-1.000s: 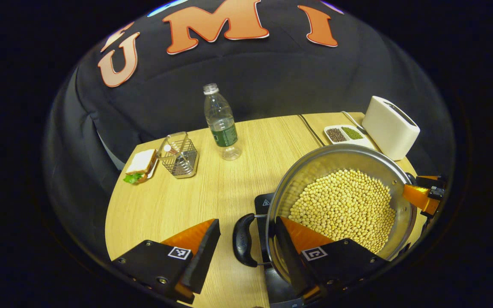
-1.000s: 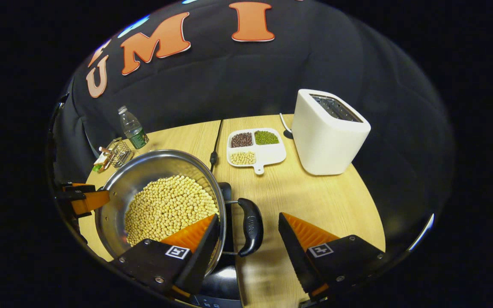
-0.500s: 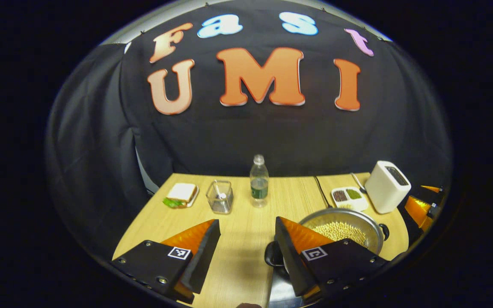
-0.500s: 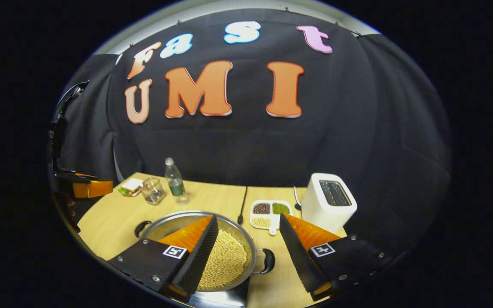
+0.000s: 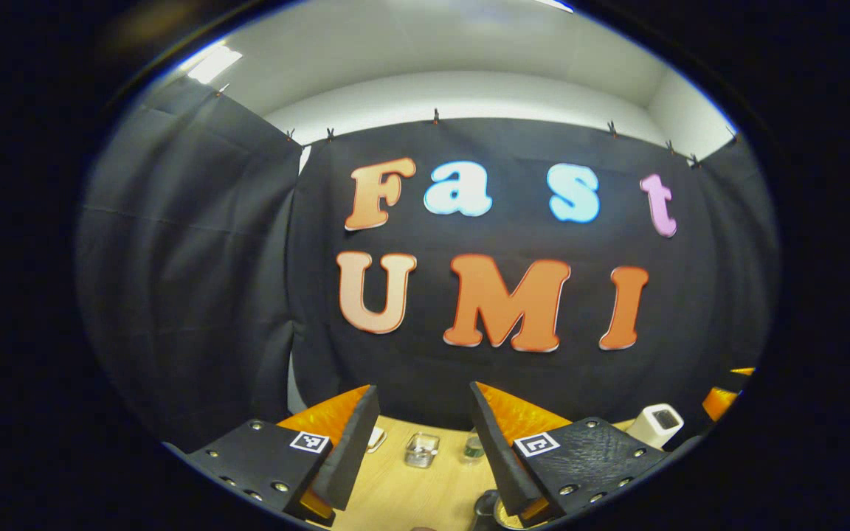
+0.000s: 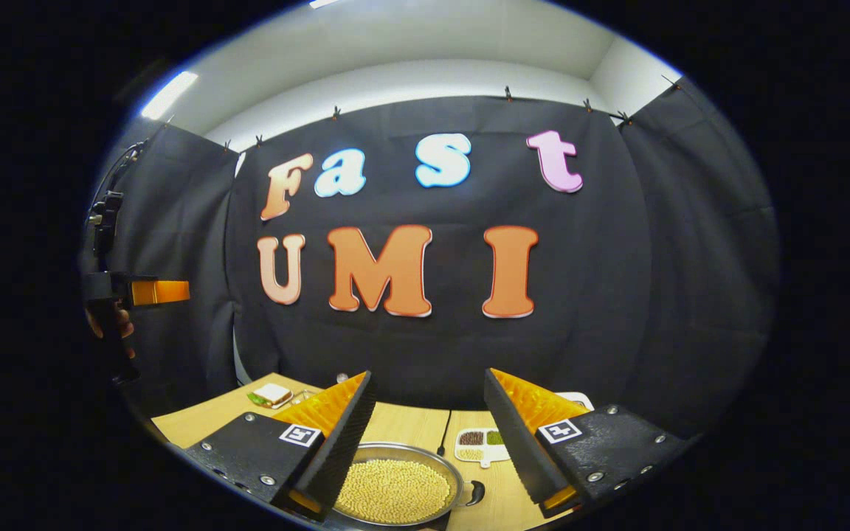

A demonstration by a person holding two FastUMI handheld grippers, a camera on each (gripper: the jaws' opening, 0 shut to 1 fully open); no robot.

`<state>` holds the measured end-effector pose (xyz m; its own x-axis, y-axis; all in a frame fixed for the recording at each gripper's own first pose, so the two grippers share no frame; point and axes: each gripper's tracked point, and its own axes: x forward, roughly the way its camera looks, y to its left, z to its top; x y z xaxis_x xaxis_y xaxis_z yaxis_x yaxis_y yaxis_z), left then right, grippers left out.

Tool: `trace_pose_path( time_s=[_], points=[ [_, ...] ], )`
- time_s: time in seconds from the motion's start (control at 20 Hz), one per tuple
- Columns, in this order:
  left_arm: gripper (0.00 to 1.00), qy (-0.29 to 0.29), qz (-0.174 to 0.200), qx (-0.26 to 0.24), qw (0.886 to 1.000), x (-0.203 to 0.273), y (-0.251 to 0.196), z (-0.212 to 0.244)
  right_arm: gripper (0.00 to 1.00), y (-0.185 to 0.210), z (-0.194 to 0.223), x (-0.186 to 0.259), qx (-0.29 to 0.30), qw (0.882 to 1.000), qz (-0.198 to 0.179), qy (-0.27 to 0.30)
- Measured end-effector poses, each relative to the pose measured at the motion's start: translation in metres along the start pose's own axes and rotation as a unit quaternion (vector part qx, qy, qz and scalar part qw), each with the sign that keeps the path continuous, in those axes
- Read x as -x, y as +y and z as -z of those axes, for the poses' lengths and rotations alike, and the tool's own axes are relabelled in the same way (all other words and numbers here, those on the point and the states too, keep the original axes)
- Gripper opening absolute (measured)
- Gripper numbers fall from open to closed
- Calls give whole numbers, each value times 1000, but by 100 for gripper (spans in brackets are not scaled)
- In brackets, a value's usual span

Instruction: First push the handle of the pot to place it horizontally, then grasp the pot with both hands and set it on the induction cooktop.

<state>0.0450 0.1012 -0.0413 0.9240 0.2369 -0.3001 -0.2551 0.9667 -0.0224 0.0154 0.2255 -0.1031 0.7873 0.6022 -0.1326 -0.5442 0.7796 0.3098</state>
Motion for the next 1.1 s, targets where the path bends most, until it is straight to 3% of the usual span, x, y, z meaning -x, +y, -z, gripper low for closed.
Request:
trace_pose_path(
  time_s=[0.2,0.25,0.3,0.45,0.55,0.6,0.65,0.75,0.95,1.0,1.05,1.1],
  points=[
    [73,-60,19,19,998,8,6,-53,93,-6,-46,9,-14,999,22,-42],
    [76,-72,24,23,997,8,10,-64,89,-3,-56,11,-19,998,25,-52],
    [73,-85,26,27,996,6,15,-76,93,2,-67,14,-21,997,25,-63],
    [73,-118,32,23,992,17,29,-105,93,19,-98,15,-16,995,24,-97],
    [73,-121,38,9,992,15,33,-109,97,28,-104,15,-16,995,25,-98],
    [73,-127,41,2,991,16,35,-112,93,34,-112,17,-15,994,21,-104],
    [72,-132,45,-1,990,17,35,-117,97,38,-121,17,-12,993,21,-114],
    [74,-129,58,3,990,16,32,-116,89,44,-131,18,-6,992,21,-122],
    [73,-120,79,3,990,13,29,-110,97,59,-134,21,2,993,18,-118],
    [75,-117,84,1,990,12,26,-107,89,59,-137,20,6,993,20,-119],
    [76,-113,88,-1,990,12,22,-105,89,58,-139,21,8,992,22,-122],
    [73,-109,90,-2,990,9,20,-104,97,58,-142,22,7,992,25,-126]
  ],
)
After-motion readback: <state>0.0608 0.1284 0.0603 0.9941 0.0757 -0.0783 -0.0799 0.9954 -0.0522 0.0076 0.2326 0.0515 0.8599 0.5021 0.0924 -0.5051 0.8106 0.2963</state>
